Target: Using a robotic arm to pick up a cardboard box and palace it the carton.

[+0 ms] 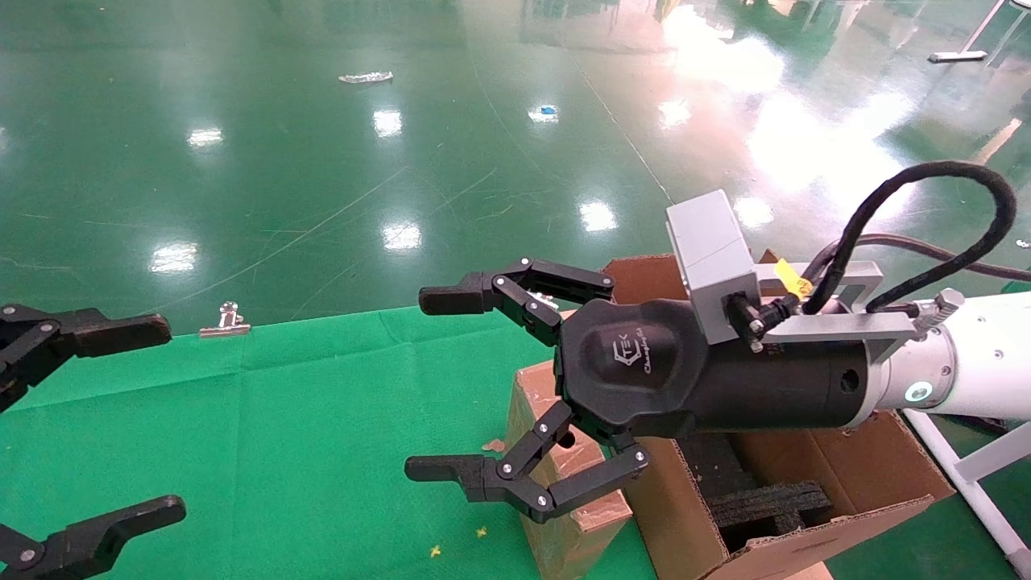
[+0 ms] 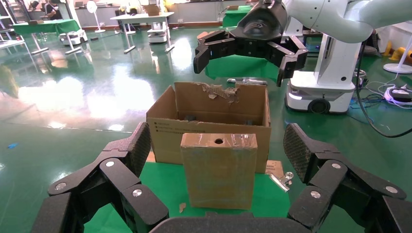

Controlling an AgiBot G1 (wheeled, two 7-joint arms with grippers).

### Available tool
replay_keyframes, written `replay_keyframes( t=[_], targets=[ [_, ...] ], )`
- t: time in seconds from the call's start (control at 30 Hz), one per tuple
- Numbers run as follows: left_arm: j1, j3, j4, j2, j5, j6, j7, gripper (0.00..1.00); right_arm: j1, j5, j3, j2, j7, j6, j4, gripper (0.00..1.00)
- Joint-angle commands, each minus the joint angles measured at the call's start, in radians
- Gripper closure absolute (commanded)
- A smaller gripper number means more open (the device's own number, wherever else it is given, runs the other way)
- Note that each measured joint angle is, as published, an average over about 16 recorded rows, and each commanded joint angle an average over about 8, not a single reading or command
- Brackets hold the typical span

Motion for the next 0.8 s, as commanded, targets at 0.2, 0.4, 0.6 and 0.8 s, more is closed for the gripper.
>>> replay_keyframes(
  t=[0.2, 0.4, 0.6, 0.8],
  targets=[
    [0.000, 0.000, 0.000, 0.000, 0.000, 0.000, 0.000, 0.00, 0.000, 0.000, 0.000, 0.000, 0.000, 0.000, 0.000, 0.00],
    [0.000, 0.000, 0.000, 0.000, 0.000, 0.000, 0.000, 0.00, 0.000, 0.000, 0.000, 0.000, 0.000, 0.000, 0.000, 0.00],
    [0.000, 0.000, 0.000, 0.000, 0.000, 0.000, 0.000, 0.00, 0.000, 0.000, 0.000, 0.000, 0.000, 0.000, 0.000, 0.00],
    [0.000, 0.000, 0.000, 0.000, 0.000, 0.000, 0.000, 0.00, 0.005, -0.027, -0.015, -0.001, 0.010, 0.002, 0.013, 0.00]
  ],
)
